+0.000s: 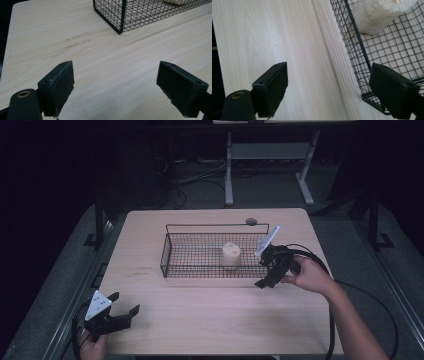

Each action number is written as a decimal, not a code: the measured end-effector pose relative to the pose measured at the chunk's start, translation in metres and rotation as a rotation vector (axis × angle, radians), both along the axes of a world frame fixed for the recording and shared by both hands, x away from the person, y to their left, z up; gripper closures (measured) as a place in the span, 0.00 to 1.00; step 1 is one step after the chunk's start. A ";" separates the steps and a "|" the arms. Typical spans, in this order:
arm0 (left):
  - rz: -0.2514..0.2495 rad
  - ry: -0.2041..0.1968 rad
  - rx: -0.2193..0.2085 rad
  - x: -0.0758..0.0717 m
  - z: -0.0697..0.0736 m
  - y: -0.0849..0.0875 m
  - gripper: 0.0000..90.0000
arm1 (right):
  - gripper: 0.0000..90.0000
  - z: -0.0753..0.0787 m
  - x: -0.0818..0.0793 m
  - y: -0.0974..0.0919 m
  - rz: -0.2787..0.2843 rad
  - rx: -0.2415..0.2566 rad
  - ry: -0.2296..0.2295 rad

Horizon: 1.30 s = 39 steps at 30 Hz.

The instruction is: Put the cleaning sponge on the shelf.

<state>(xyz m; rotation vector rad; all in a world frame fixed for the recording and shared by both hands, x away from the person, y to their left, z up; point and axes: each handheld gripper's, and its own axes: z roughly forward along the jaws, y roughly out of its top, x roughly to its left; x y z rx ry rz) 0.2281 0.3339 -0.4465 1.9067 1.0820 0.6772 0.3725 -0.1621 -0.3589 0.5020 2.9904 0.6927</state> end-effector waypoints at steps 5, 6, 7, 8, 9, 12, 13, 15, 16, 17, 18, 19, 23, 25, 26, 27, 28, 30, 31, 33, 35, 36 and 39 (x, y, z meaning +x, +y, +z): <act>0.001 0.001 0.000 0.000 0.000 -0.001 0.15 | 0.17 -0.003 -0.006 -0.004 -0.002 0.001 -0.002; 0.000 0.001 0.001 0.000 0.000 -0.001 0.15 | 0.17 -0.004 -0.006 -0.005 -0.002 -0.002 -0.007; 0.000 0.002 0.001 0.000 0.000 -0.001 0.15 | 0.17 -0.005 -0.008 -0.006 -0.005 -0.003 -0.004; 0.000 0.001 0.002 0.000 0.000 -0.001 0.15 | 0.17 -0.005 -0.009 -0.006 -0.006 -0.004 -0.002; 0.000 0.001 0.002 0.000 0.000 -0.001 0.15 | 0.17 -0.006 -0.009 -0.007 -0.004 -0.003 -0.005; 0.001 0.001 0.001 0.001 0.000 -0.001 0.15 | 0.17 -0.008 -0.013 -0.009 -0.002 -0.015 -0.002; 0.001 0.002 0.001 0.001 0.000 -0.001 0.15 | 0.17 -0.009 -0.014 -0.009 0.002 -0.021 -0.004; 0.001 0.001 0.001 0.000 0.000 -0.001 0.15 | 0.17 -0.010 -0.016 -0.010 0.000 -0.013 -0.006; 0.000 0.001 0.001 0.000 0.000 -0.001 0.15 | 0.17 -0.011 -0.017 -0.011 -0.002 -0.013 -0.004; 0.001 0.001 0.001 0.000 0.000 -0.001 0.15 | 0.17 -0.012 -0.018 -0.011 0.000 -0.009 -0.005; 0.001 0.002 0.002 0.000 0.000 -0.001 0.15 | 0.17 -0.013 -0.019 -0.011 0.002 -0.008 -0.003; 0.002 0.002 0.002 0.000 0.000 -0.001 0.15 | 0.17 -0.013 -0.020 -0.012 -0.001 -0.008 -0.005; 0.002 0.000 0.004 0.000 0.000 -0.001 0.15 | 0.18 -0.015 -0.023 -0.012 -0.008 -0.018 -0.010; 0.003 -0.002 0.003 0.000 0.000 -0.001 0.15 | 0.18 -0.015 -0.025 -0.011 -0.008 -0.011 -0.015; 0.004 -0.001 0.004 0.000 0.000 -0.001 0.15 | 0.18 -0.015 -0.026 -0.011 -0.009 -0.006 -0.017; 0.004 -0.001 0.003 0.000 0.000 -0.001 0.15 | 0.17 -0.016 -0.027 -0.011 -0.009 -0.003 -0.018; 0.004 -0.001 0.004 0.000 0.000 -0.001 0.15 | 0.17 -0.016 -0.028 -0.012 -0.004 -0.002 -0.019; 0.003 0.000 0.006 0.000 0.000 -0.002 0.15 | 0.17 -0.018 -0.030 -0.013 -0.004 0.000 -0.016; 0.000 -0.001 0.007 0.000 0.000 -0.002 0.15 | 0.17 -0.020 -0.031 -0.014 -0.003 0.002 -0.013; 0.000 0.000 0.008 0.000 0.000 -0.002 0.15 | 0.17 -0.023 -0.032 -0.015 -0.005 -0.002 -0.010; 0.000 0.002 0.007 0.000 0.000 -0.002 0.15 | 0.17 -0.025 -0.034 -0.018 -0.016 0.002 -0.011; 0.001 0.002 0.007 0.000 0.000 -0.003 0.15 | 0.17 -0.026 -0.034 -0.019 -0.018 0.004 -0.011; 0.000 0.002 0.007 0.000 0.000 -0.002 0.15 | 0.17 -0.029 -0.036 -0.024 -0.035 0.002 -0.024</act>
